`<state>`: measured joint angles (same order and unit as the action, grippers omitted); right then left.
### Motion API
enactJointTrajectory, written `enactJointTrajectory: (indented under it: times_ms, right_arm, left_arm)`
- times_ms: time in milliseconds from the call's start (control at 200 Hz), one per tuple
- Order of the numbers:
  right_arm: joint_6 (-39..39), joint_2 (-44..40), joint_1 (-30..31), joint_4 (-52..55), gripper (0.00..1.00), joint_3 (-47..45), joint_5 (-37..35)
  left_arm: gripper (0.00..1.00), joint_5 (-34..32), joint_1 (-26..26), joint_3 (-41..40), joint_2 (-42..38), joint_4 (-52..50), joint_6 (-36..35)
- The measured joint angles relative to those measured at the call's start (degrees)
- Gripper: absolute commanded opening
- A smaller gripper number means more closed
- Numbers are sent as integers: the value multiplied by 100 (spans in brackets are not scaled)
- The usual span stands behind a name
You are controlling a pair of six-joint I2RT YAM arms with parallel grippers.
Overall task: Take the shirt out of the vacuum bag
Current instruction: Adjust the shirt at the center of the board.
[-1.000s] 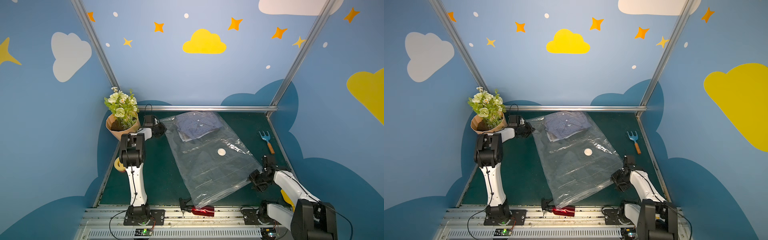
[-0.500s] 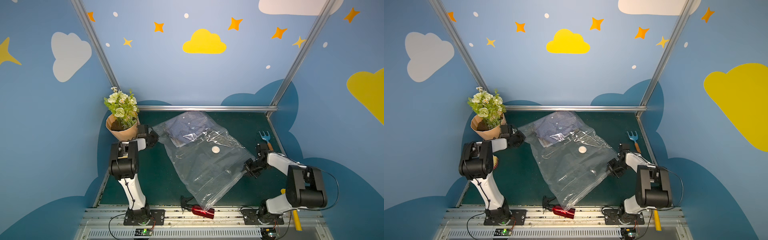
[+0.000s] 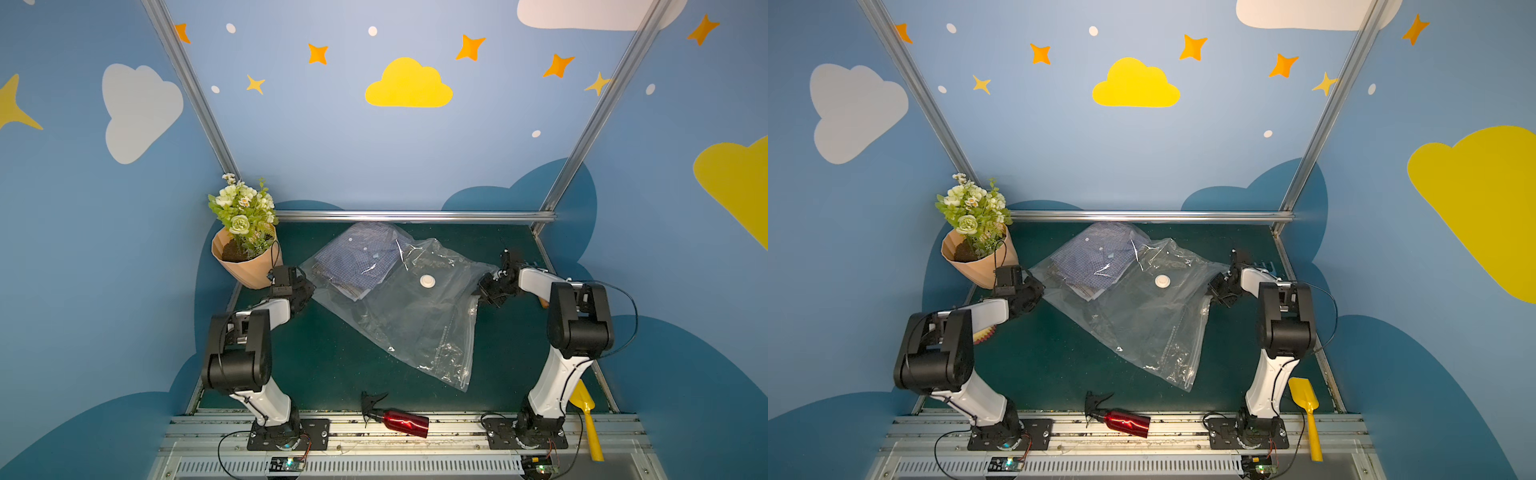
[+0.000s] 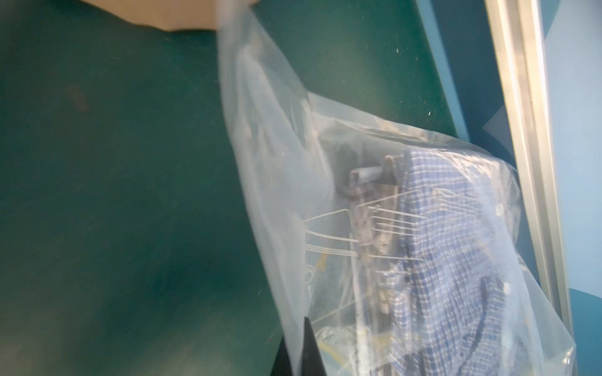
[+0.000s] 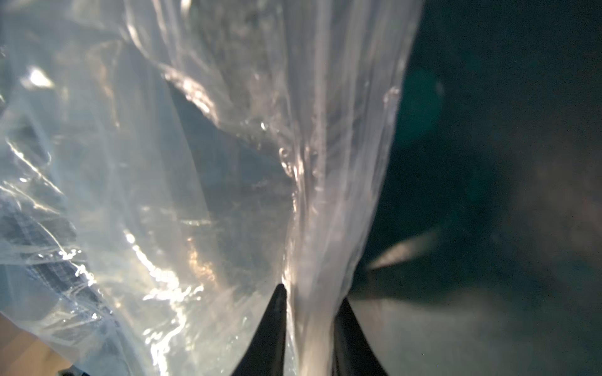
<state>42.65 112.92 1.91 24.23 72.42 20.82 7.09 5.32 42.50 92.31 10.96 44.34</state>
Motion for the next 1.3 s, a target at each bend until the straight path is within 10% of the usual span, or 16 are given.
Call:
enactJointTrajectory:
  times_ms: [215, 411, 921, 1297]
  right_arm:
    - [-245, 675, 59, 127, 26, 1049, 50]
    - [-337, 643, 85, 173, 40, 1084, 59]
    - [-1110, -1843, -671, 470, 63, -153, -658]
    - [-1263, -2892, -1360, 321, 74, -1311, -621]
  left_arm:
    - [8, -472, -11, -426, -612, -225, 35]
    - [72, -610, -9, -426, -658, -437, 0]
    - [78, -1340, -1799, 940, -1915, -1515, -1523]
    - [81, -162, -5128, 3969, 1036, -2374, -3604]
